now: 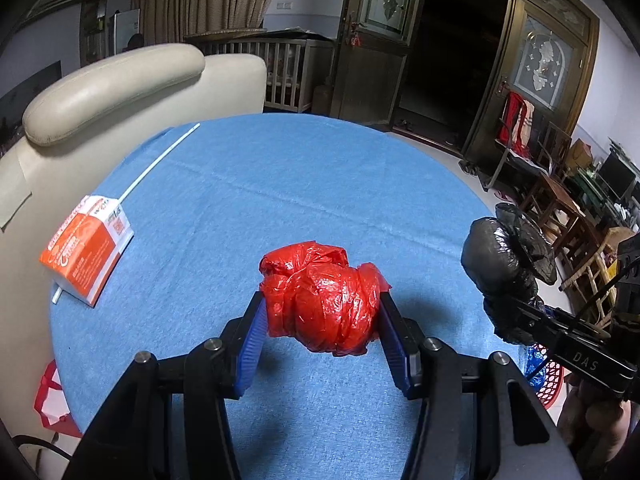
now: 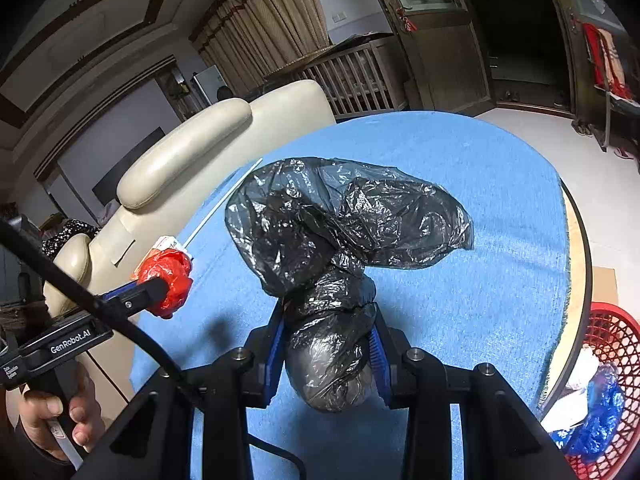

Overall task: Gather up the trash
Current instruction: 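Hold the red bag in the left tool while the right holds the black bag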

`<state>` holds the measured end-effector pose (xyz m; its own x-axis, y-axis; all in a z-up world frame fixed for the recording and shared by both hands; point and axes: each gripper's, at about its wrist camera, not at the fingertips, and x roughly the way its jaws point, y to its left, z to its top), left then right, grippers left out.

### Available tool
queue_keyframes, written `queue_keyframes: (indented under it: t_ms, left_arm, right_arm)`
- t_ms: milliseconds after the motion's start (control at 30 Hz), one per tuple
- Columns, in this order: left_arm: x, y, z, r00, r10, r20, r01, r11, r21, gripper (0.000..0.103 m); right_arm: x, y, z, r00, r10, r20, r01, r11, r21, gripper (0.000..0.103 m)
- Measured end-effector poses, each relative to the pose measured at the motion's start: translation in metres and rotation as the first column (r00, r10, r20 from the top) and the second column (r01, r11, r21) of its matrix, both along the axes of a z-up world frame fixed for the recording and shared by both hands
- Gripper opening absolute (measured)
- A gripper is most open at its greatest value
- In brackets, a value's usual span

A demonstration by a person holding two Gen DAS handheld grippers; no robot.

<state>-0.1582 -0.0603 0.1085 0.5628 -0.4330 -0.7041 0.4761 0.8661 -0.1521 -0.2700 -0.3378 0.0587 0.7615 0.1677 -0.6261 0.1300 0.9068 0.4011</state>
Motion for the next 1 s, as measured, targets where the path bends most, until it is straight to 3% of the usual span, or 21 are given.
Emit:
queue_keyframes:
  t_ms: [1000]
  left_arm:
    - [0.013,0.004,-0.003,1.0,0.006,-0.03,-0.007,1.0,-0.03,0.055]
  right_arm:
    - [0.011,0.003,0.004,1.0,0.008,-0.021,-0.009,1.0,-0.022,0.039]
